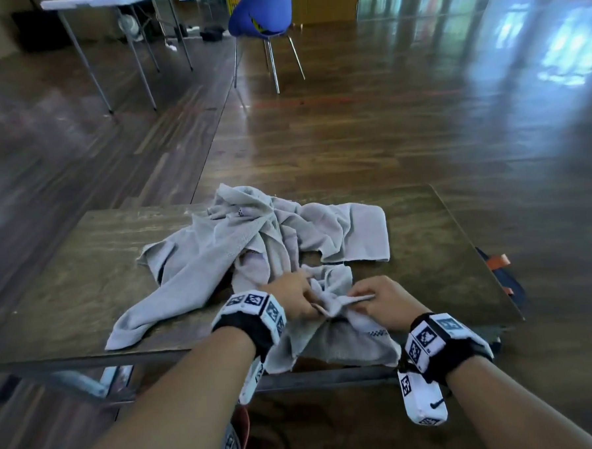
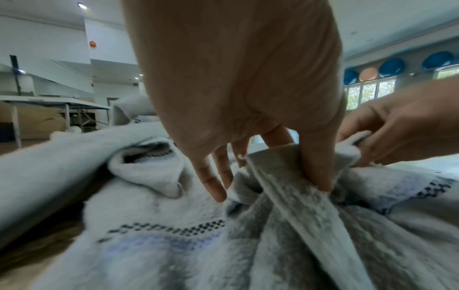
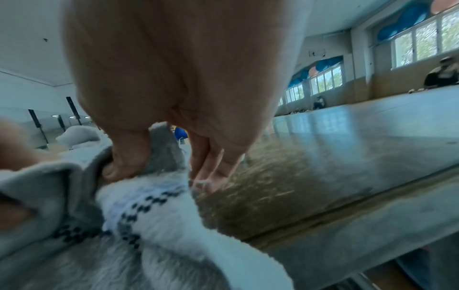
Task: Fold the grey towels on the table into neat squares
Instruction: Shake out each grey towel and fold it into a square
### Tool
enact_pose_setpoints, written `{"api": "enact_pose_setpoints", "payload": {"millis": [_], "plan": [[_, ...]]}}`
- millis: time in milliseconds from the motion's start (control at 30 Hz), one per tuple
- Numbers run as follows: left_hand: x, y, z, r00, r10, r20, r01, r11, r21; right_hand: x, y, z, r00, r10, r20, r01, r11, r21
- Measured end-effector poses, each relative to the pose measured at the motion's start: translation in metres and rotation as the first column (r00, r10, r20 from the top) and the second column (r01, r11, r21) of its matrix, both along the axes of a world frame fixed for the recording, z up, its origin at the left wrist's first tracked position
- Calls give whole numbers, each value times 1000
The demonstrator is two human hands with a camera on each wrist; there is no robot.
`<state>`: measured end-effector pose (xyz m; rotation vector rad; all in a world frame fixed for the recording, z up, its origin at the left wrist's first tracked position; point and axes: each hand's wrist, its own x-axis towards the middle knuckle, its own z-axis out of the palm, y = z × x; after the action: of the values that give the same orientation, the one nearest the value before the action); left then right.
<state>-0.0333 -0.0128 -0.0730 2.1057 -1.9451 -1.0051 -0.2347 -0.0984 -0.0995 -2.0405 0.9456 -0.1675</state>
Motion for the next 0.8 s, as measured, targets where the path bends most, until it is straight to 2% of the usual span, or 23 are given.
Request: {"api": "enact_pose_setpoints", "payload": {"millis": [100, 200, 233, 300, 333, 400, 467, 500, 567, 667, 700, 733, 767, 800], "plan": [[-4, -24, -2, 999, -35, 41, 35, 999, 14, 13, -10, -8, 999, 33, -39, -33, 999, 12], [7, -53, 29, 997, -63, 33, 60, 996, 70, 16, -37, 15, 998, 52, 27, -52, 999, 4], [13, -65, 46, 998, -63, 13, 63, 998, 25, 18, -51, 30, 995, 26, 99, -24, 999, -24], [26, -93, 84, 999, -32, -9, 30, 977, -210, 26, -83, 68, 965, -40, 259, 87, 982, -171], [33, -106, 103, 1000, -14, 20, 20, 932, -361, 32, -100, 88, 938, -63, 341, 157, 954, -256], [45, -132, 132, 992, 78, 98, 0, 783, -622, 44, -139, 123, 873, -79, 481, 289, 879, -379], [62, -153, 152, 965, 226, 132, -49, 650, -758, 47, -178, 151, 863, -120, 490, 387, 780, -491], [70, -159, 159, 944, 301, 133, -86, 616, -783, 45, -195, 161, 875, -158, 459, 417, 728, -545], [86, -168, 164, 884, 436, 170, -154, 612, -775, 34, -220, 173, 877, -202, 437, 457, 631, -627], [96, -172, 163, 822, 521, 231, -237, 681, -693, 23, -244, 174, 839, -223, 496, 522, 585, -620], [98, -175, 162, 838, 517, 176, -286, 690, -664, 23, -251, 170, 838, -246, 487, 527, 597, -605], [100, -179, 161, 860, 506, 57, -365, 690, -625, 25, -258, 165, 831, -277, 483, 537, 629, -563], [100, -184, 159, 861, 495, -113, -465, 679, -568, 27, -267, 160, 813, -316, 489, 554, 679, -482], [99, -189, 157, 827, 487, -282, -560, 659, -502, 29, -274, 154, 787, -350, 508, 570, 727, -383]]}}
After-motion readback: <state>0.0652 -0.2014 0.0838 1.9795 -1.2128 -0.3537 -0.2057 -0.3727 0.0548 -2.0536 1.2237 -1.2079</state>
